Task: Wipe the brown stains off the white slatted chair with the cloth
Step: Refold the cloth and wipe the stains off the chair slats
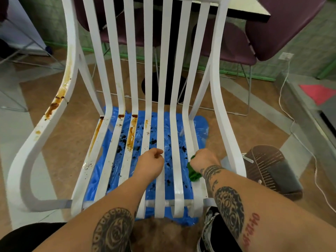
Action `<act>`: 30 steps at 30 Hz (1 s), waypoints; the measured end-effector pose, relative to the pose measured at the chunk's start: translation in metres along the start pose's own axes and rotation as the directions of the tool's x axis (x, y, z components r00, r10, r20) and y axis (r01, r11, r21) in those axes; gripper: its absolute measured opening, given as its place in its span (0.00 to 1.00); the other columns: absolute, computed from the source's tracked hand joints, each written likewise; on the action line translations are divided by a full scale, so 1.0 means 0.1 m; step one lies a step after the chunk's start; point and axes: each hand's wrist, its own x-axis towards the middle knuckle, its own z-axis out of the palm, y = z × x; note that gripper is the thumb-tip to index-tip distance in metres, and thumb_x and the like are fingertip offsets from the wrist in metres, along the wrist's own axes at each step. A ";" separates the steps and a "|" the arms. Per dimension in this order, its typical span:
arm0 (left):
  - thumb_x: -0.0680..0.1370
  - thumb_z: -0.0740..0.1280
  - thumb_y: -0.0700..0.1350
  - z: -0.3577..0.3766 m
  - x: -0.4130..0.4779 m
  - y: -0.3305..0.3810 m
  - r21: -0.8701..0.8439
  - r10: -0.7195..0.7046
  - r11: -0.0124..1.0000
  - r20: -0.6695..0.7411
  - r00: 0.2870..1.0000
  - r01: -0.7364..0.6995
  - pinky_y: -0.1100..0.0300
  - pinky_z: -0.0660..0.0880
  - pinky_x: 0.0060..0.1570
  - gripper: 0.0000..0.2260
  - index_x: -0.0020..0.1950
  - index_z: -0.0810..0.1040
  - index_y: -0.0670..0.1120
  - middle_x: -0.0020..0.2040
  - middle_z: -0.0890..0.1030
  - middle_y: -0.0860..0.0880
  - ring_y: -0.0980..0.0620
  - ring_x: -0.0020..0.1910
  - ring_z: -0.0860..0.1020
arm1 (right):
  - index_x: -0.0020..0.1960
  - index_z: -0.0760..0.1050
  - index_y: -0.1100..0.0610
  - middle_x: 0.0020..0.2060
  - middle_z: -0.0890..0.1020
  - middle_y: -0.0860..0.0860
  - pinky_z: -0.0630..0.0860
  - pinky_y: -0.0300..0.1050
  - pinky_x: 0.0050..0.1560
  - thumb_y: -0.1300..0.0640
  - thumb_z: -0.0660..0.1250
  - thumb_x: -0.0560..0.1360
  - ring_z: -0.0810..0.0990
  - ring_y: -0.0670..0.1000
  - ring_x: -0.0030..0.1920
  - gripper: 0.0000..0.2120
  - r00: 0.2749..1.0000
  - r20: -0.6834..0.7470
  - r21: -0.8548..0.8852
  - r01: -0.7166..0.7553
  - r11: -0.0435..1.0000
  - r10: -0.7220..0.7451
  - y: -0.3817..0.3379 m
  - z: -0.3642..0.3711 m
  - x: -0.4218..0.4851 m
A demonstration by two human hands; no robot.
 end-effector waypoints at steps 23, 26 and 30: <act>0.81 0.69 0.46 -0.84 -1.34 0.95 -0.529 0.252 0.828 0.059 0.966 -0.184 0.60 0.80 0.44 0.08 0.60 0.81 0.47 0.54 0.84 0.43 0.48 0.47 0.84 | 0.69 0.74 0.50 0.58 0.80 0.51 0.81 0.54 0.59 0.49 0.58 0.85 0.80 0.53 0.58 0.15 0.904 -0.285 0.902 0.365 0.229 -0.318 -0.36 -0.90 -1.66; 0.79 0.72 0.47 -0.95 -1.42 1.05 -0.352 0.281 0.884 -0.127 0.951 -0.308 0.61 0.79 0.38 0.07 0.50 0.81 0.43 0.44 0.84 0.46 0.51 0.43 0.83 | 0.64 0.77 0.52 0.56 0.82 0.50 0.79 0.54 0.62 0.49 0.61 0.83 0.81 0.53 0.57 0.14 0.879 -0.352 0.871 0.433 0.233 -0.320 -0.32 -1.18 -1.81; 0.78 0.72 0.52 -1.12 -1.56 1.19 -0.226 0.339 0.907 -0.112 0.934 -0.356 0.54 0.81 0.52 0.12 0.49 0.81 0.43 0.50 0.85 0.47 0.50 0.50 0.83 | 0.51 0.82 0.58 0.47 0.86 0.54 0.83 0.54 0.53 0.47 0.69 0.79 0.85 0.54 0.49 0.14 0.859 -0.369 0.823 0.480 0.305 -0.356 -0.16 -1.50 -1.98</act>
